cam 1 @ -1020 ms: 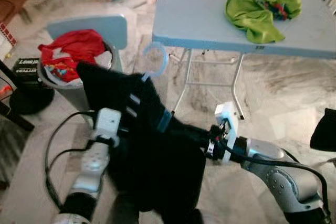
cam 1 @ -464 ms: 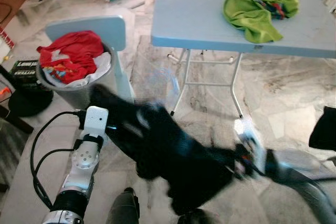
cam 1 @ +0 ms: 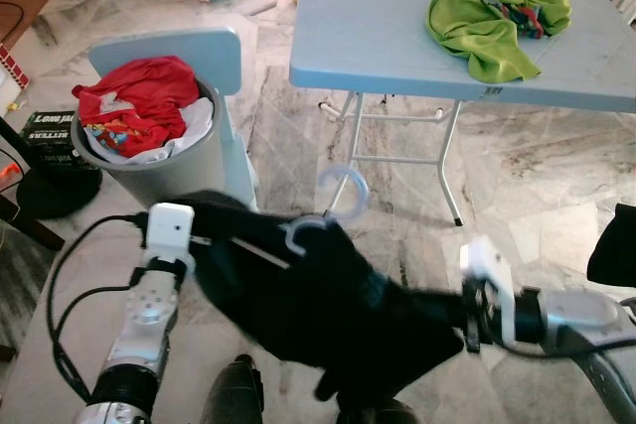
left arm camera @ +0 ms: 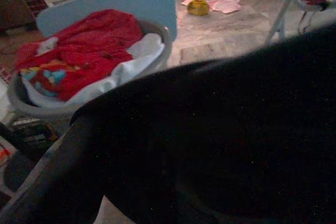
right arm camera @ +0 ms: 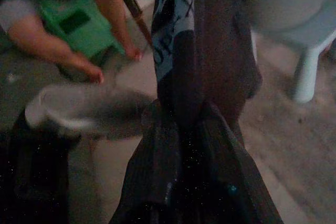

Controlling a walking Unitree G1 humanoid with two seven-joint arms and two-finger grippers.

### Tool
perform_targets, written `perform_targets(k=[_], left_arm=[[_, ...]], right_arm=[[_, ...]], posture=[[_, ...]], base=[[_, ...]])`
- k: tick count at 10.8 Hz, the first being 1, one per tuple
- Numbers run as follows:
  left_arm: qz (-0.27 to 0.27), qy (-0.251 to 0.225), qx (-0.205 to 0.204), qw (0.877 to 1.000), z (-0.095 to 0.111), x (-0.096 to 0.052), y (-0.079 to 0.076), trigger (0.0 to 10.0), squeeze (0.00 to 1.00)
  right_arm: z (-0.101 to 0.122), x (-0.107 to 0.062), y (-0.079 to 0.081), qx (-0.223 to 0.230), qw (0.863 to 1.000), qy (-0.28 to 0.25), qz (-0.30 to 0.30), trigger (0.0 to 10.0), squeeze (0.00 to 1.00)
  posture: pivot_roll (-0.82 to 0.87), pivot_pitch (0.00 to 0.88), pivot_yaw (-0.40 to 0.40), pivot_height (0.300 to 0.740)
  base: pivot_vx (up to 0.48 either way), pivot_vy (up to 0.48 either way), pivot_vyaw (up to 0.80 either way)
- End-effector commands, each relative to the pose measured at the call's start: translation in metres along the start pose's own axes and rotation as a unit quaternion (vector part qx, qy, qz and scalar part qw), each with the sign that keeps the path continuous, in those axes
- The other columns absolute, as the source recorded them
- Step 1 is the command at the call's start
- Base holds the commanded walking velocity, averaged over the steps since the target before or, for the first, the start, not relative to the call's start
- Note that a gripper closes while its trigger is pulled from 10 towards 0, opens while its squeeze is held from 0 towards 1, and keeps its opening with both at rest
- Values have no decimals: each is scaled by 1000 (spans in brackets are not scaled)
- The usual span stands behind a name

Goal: Hang hanger

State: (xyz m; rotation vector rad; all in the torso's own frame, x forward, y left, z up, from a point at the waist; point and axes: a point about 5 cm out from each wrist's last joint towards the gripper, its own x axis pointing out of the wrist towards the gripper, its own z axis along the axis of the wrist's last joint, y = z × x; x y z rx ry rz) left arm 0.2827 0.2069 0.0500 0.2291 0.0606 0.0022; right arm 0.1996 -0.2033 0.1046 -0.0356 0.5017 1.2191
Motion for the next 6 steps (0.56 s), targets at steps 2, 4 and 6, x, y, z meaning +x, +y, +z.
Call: perform_targets(k=[2,4,6], left_arm=[[63,-28,4,998,11,2,30,10000,0],[71,-32,-2,997,13,2,34,10000,0],[56,-26,-26,998,11,4,27,10000,0]], right_arm=[[-14,-13,-1,-2,999,43,3,10000,0],[-28,-23,-16,-45,992,109,-41,10000,0],[-26,-19,-15,-46,994,93,-30,10000,0]], posture=[[30,157,-52,740],[27,156,-52,740],[30,155,-52,740]], base=[[0,0,0],[0,0,0],[0,0,0]])
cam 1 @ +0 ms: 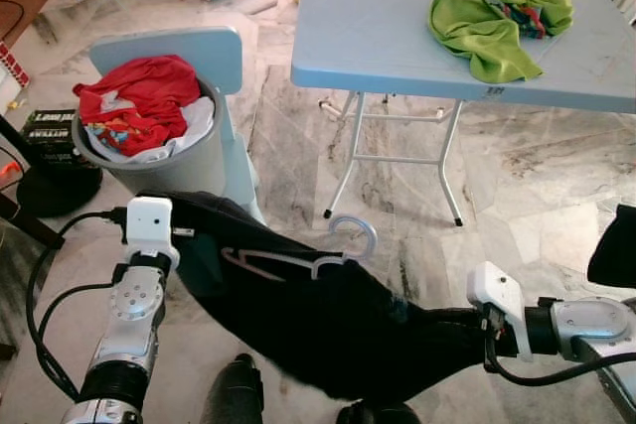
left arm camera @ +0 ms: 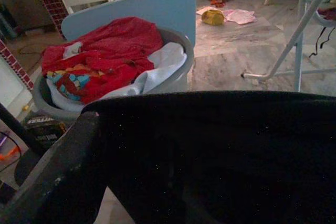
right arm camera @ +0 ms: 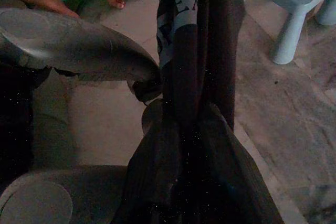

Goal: Hang hanger

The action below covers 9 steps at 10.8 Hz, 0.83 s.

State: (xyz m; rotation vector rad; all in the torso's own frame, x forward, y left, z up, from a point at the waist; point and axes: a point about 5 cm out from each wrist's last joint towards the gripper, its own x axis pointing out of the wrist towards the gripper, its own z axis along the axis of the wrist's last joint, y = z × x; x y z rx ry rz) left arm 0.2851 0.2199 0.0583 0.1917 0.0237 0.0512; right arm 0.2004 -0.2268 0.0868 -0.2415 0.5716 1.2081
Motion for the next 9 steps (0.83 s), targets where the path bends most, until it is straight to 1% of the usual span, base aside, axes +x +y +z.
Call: perform_targets(k=[1,2,3,4,5,6,7,8,9], left_arm=[[37,-3,-12,999,3,1,15,10000,0],[40,8,-12,999,-1,-1,19,10000,0],[47,25,-20,998,-6,-2,25,10000,0],[54,35,-29,997,-10,-2,27,10000,0],[56,38,-34,997,-11,-2,28,10000,0],[62,50,-48,996,-15,-4,29,10000,0],[74,66,-75,992,-20,-6,32,10000,0],[79,77,-89,990,-23,-7,34,10000,0],[92,79,-98,988,-23,-6,41,10000,0]], right_arm=[[-8,-9,3,9,1000,12,10,10000,0],[-2,-17,5,10,1000,-13,22,10000,0],[7,-35,-4,4,999,-35,5,10000,0],[10,-48,-7,-2,999,-38,2,10000,0],[14,-54,-9,-4,999,-45,-1,10000,0],[21,-63,-12,-3,998,-67,-7,10000,0],[33,-71,-10,-6,995,-98,10,10000,0],[42,-75,-8,-10,993,-115,23,10000,0],[45,-81,-5,-28,996,-79,43,10000,0]], posture=[[32,156,-54,740],[32,156,-54,740],[20,153,-55,740],[15,152,-59,740],[16,152,-60,740],[13,152,-61,740],[14,151,-59,740],[13,153,-59,740],[12,153,-60,740]], base=[[0,0,0],[0,0,0],[0,0,0],[0,0,0],[0,0,0],[0,0,0],[0,0,0],[0,0,0],[0,0,0]])
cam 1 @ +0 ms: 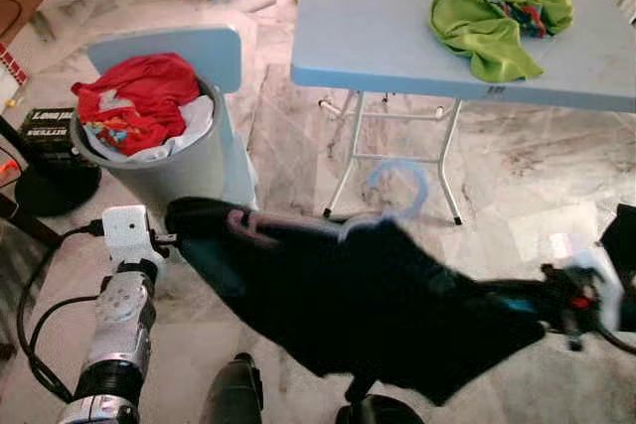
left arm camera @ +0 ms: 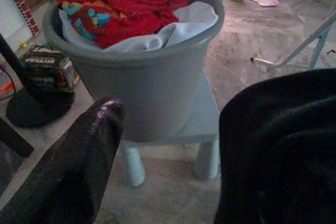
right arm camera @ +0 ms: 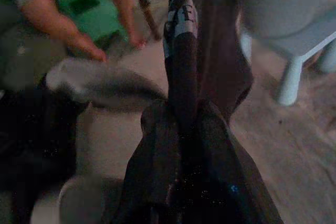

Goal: Hang hanger

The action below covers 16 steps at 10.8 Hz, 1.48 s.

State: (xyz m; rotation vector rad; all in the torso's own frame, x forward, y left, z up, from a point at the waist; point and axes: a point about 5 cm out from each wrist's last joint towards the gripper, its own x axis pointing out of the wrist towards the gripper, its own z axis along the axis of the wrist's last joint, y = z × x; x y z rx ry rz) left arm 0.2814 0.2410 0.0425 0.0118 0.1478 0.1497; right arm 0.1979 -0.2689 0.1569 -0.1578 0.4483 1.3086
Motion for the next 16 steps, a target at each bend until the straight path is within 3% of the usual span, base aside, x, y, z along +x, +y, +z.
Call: perform_targets(k=[1,3,5,6,7,8,9,10,12,13,14,15,16], left_arm=[[52,-2,-10,999,5,0,27,10000,0],[47,8,-9,999,2,1,24,10000,0],[-26,42,21,999,-12,-2,-8,10000,0],[-94,67,18,993,-22,-7,-27,10000,102],[-169,67,32,983,-25,-14,-43,10000,1000],[-217,61,48,973,-24,-17,-53,10000,1000],[-295,51,88,950,-21,-24,-67,10000,1000],[-374,54,152,913,-25,-35,-73,10000,1000],[-430,64,252,865,-28,-43,-67,10000,1000],[-428,37,244,869,-12,-37,-66,10000,1000],[-448,31,245,859,-1,-36,-65,10000,1000],[-453,39,244,857,-1,-36,-63,10000,1000],[-459,34,248,852,5,-35,-57,10000,918]], right_arm=[[4,-14,5,-14,999,26,27,10000,0],[36,-9,0,-18,997,-64,25,10000,0],[65,13,-24,-22,972,-228,-61,10000,0],[70,26,-33,-13,955,-278,-100,10000,0],[66,47,-43,-8,948,-277,-157,10000,0],[59,62,-49,3,947,-251,-199,10000,0],[38,76,-59,-32,951,-158,-265,10000,0],[22,78,-62,-87,948,-95,-290,10000,0],[8,76,-68,-178,930,-18,-321,10000,0],[4,79,-69,-205,932,5,-298,10000,0],[-1,85,-65,-203,951,8,-232,10000,0],[-3,87,-62,-214,956,15,-200,10000,0],[-10,89,-54,-196,970,22,-140,10000,0]], posture=[[7,157,-63,740],[1,159,-63,740],[15,153,-58,740],[15,153,-58,740],[25,150,-57,740],[25,151,-53,740],[27,152,-53,740],[29,152,-54,740],[28,153,-57,740],[34,154,-58,740],[39,154,-57,740],[38,154,-54,740],[35,156,-54,740]], base=[[0,0,0],[0,0,0],[0,0,0],[0,0,0],[0,0,0],[0,0,0],[0,0,0],[0,0,0],[0,0,0],[0,0,0],[0,0,0],[0,0,0],[0,0,0]])
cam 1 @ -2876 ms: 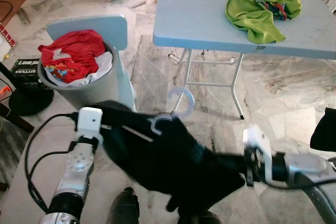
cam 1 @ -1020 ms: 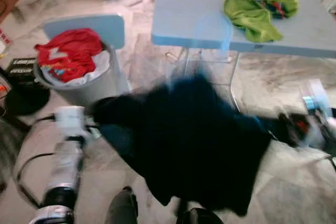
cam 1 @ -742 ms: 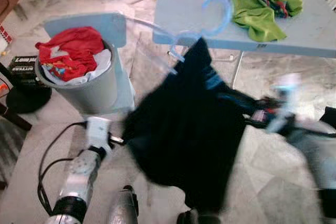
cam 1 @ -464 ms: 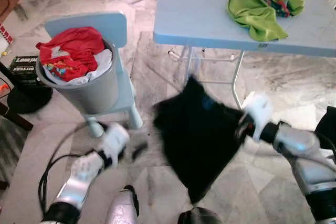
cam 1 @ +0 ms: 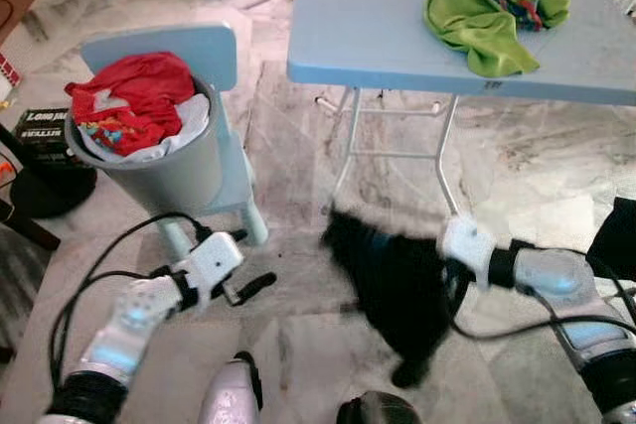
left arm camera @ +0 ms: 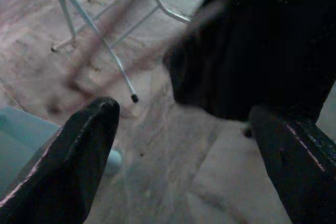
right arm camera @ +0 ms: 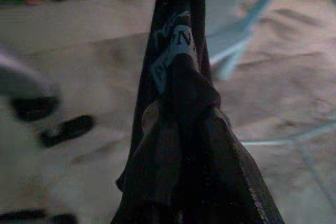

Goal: Hang hanger

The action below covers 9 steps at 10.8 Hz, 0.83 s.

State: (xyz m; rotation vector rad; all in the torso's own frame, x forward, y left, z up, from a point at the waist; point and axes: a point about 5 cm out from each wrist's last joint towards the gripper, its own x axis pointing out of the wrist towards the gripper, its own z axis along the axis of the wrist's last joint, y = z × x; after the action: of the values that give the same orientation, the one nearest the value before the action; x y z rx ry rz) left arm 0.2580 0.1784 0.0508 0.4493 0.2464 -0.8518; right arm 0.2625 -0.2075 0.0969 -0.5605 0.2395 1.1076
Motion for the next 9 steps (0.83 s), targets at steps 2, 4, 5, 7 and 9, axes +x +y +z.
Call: perform_targets(k=[2,4,5,7,9], left_arm=[[-29,2,5,1000,4,-4,-3,10000,0],[-60,-3,-6,998,6,-3,-13,10000,0],[-55,-6,-11,998,7,-3,-12,10000,0],[-59,2,-21,998,2,-3,-13,10000,0],[-74,0,-27,997,2,-4,-14,2588,0]], right_arm=[[-2,-5,4,-1,998,0,63,10000,0],[-4,-1,1,0,997,2,83,10000,0],[-1,2,3,3,995,-7,95,10000,0],[7,2,11,17,989,-46,141,10000,0],[9,-7,13,27,981,-50,186,10000,0]], posture=[[38,156,-52,740],[39,156,-51,740],[45,156,-52,740],[46,157,-50,740],[41,155,-46,740]], base=[[0,0,0],[0,0,0],[0,0,0],[0,0,0],[0,0,0]])
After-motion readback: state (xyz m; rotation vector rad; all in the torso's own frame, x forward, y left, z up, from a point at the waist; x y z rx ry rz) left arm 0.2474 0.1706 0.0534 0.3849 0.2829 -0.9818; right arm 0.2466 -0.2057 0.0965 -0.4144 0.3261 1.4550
